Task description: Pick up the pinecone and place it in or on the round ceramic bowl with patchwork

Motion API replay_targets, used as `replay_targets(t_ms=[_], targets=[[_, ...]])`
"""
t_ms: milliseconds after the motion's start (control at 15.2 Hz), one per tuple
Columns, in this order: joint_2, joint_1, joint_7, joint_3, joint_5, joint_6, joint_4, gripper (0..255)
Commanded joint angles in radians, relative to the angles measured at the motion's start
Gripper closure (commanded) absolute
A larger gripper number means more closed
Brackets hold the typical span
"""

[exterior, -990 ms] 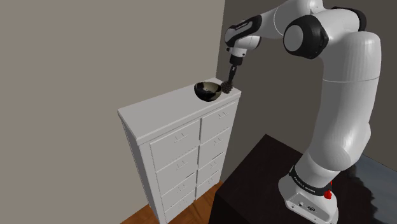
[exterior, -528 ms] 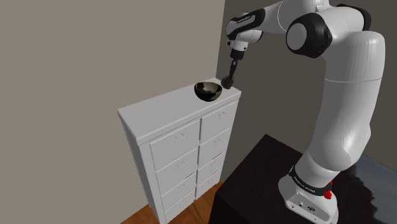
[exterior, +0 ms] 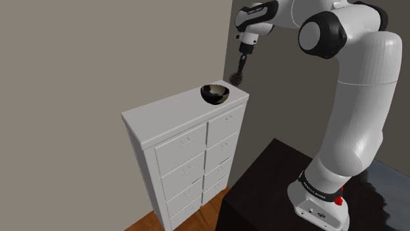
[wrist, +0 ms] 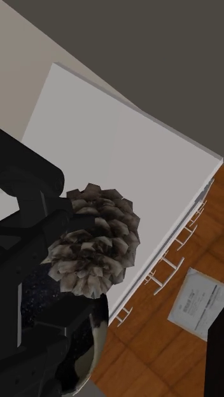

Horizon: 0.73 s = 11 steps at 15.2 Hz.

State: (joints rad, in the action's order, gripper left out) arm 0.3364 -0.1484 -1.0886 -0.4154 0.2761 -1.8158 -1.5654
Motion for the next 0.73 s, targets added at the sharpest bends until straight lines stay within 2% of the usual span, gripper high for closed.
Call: replay_targets(t_ms=[0, 660], targets=[[-0.003, -0.002, 0.004, -0.002, -0.003, 0.028, 0.026, 255], [-0.004, -0.014, 0.025, -0.006, -0.008, 0.16, 0.158, 255]])
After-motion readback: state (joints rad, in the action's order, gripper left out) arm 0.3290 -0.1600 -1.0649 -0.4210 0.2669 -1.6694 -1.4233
